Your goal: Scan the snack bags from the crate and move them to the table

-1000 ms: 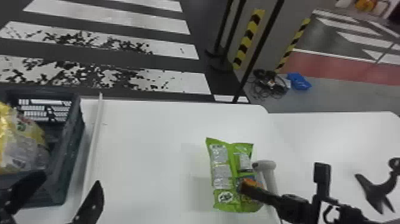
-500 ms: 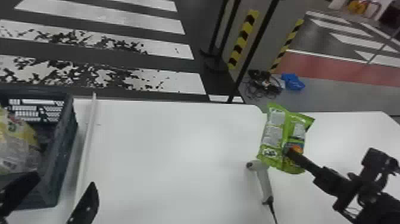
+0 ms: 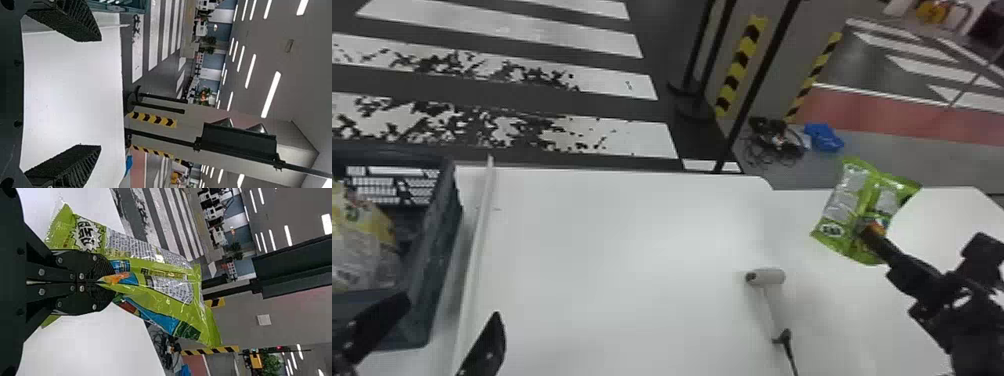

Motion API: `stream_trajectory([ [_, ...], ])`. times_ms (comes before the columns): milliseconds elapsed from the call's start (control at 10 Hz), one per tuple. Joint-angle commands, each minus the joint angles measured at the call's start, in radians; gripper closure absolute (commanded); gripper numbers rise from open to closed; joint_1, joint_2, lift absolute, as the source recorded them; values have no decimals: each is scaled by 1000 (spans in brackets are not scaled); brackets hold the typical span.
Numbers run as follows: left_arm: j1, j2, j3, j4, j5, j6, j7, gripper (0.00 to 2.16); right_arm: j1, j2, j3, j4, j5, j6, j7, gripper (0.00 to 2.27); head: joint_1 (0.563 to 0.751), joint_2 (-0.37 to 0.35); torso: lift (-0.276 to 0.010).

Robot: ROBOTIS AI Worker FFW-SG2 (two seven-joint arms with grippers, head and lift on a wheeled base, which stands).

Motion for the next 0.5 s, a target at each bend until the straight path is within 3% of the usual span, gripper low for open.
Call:
stream_trajectory([
  [0, -8, 0, -7, -1, -2, 17, 1, 9, -71, -45, 50, 137, 46, -105, -29, 2246, 695, -350, -95],
  [400, 1, 2, -7, -13, -2, 8, 1, 9, -240, -114, 192, 451, 196, -283, -224, 2246, 695, -350, -95],
])
